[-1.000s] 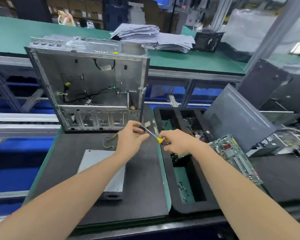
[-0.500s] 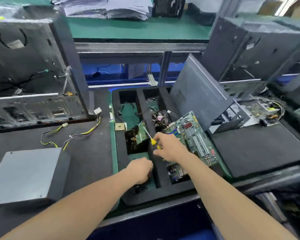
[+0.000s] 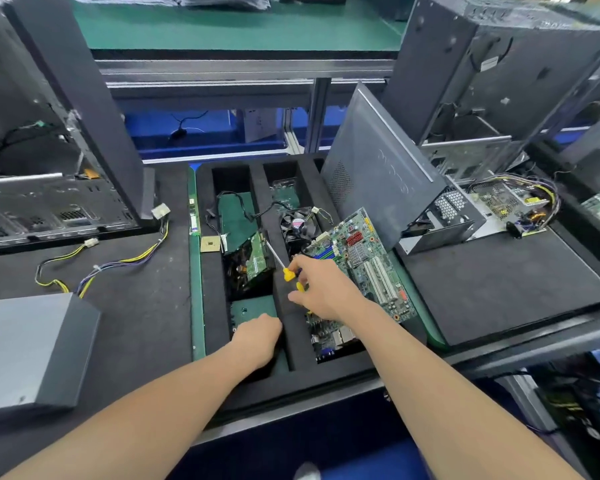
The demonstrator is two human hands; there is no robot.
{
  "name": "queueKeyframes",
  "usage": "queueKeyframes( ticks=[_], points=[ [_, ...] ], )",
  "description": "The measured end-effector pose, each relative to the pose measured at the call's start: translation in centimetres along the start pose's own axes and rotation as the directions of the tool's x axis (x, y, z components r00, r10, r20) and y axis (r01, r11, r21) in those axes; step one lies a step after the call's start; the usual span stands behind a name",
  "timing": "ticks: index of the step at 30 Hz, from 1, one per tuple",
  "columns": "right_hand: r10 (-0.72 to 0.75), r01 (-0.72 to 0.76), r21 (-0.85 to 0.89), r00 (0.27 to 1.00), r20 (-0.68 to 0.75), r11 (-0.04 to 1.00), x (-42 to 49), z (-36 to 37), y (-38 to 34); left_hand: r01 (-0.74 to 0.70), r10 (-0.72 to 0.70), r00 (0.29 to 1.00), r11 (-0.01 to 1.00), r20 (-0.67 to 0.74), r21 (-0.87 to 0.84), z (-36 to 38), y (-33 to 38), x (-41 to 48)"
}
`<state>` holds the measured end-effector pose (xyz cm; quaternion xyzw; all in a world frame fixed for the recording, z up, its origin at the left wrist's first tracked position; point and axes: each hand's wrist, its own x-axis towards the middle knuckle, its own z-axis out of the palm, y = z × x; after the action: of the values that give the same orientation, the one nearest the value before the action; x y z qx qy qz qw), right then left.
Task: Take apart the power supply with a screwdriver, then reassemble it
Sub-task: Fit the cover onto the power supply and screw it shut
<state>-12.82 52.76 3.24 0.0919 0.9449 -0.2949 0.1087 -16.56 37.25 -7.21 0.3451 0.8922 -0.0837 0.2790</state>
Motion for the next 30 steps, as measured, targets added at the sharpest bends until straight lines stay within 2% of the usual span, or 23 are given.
queueKeyframes(
  ticks=[3,6,11,15,17,20,23,28,30],
  points=[
    [0.02,-0.018,0.034,0.998,-0.052,0.999,0.3,-0.3,-1.1,0.003,-0.006,0.999,0.996,-0.033,-0.087,-2.3,-0.9,-0.9],
    [0.019,-0.011,0.075,0.994,-0.109,0.997,1.0,-0.6,-3.5,0.01,-0.065,0.984,0.949,-0.165,-0.314,-5.6,-3.4,-2.7],
    [-0.036,0.099,0.216,0.961,-0.276,0.971,2.4,-0.7,-10.4,-0.105,-0.254,0.872,0.738,-0.419,-0.666,-9.4,-10.6,-7.9],
    [-0.113,0.246,0.283,0.903,-0.414,0.927,3.4,-0.3,-17.2,-0.19,-0.447,0.773,0.514,-0.45,-0.837,-10.1,-17.3,-12.9],
    [-0.133,0.287,0.285,0.879,-0.457,0.915,3.8,0.1,-20.3,-0.244,-0.488,0.749,0.425,-0.447,-0.872,-9.7,-20.5,-15.1],
    [-0.111,0.341,0.389,0.855,-0.507,0.856,4.3,0.7,-24.4,-0.296,-0.545,0.703,0.359,-0.457,-0.885,-8.5,-25.1,-17.8],
    [-0.152,0.396,0.407,0.844,-0.514,0.823,4.6,1.8,-27.8,-0.363,-0.583,0.669,0.284,-0.46,-0.887,-7.0,-28.6,-19.3],
    [-0.181,0.403,0.412,0.858,-0.48,0.817,4.9,3.5,-30.8,-0.495,-0.535,0.717,0.058,-0.446,-0.867,-5.6,-30.5,-19.4],
    [-0.177,0.392,0.406,0.864,-0.472,0.826,5.0,3.9,-31.2,-0.51,-0.534,0.727,0.003,-0.432,-0.86,-5.4,-30.8,-19.1]
  ],
)
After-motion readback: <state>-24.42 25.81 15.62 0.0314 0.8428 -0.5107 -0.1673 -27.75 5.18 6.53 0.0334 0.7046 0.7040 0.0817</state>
